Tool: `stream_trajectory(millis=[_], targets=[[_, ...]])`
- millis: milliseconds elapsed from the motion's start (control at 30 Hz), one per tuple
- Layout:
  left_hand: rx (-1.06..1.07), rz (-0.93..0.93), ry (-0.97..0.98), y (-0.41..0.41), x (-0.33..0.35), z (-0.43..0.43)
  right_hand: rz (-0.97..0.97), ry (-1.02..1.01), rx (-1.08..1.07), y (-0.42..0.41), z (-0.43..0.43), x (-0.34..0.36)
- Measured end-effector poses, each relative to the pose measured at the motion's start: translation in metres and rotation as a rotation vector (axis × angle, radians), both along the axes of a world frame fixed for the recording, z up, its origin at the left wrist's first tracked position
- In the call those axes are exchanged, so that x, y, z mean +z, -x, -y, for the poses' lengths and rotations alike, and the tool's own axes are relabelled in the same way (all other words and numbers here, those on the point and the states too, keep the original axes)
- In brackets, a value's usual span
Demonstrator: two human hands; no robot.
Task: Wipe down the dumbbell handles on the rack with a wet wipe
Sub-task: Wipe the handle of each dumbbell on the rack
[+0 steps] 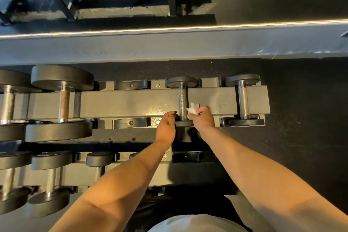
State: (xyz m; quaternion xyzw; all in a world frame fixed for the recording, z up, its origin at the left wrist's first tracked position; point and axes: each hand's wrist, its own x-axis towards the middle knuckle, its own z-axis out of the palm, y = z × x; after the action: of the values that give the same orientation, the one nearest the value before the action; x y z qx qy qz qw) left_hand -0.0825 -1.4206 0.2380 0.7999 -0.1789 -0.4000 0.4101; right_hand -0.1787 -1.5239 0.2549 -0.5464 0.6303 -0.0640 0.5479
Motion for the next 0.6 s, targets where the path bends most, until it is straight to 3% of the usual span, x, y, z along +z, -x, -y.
stream_trajectory(millis=[100, 300, 500, 600], targets=[[-0.033, -0.011, 0.015, 0.004, 0.005, -0.004, 0.051, -0.061, 0.030, -0.005, -0.001, 0.001], [-0.048, -0.028, 0.121, 0.005, 0.010, -0.009, -0.043, 0.138, 0.189, -0.007, -0.008, 0.003], [-0.201, 0.230, 0.209, 0.002, -0.002, -0.006, -0.010, 0.129, 0.336, 0.001, -0.011, 0.009], [-0.214, 0.234, 0.160, 0.001, -0.007, -0.006, 0.061, 0.053, 0.317, -0.005, -0.014, 0.002]])
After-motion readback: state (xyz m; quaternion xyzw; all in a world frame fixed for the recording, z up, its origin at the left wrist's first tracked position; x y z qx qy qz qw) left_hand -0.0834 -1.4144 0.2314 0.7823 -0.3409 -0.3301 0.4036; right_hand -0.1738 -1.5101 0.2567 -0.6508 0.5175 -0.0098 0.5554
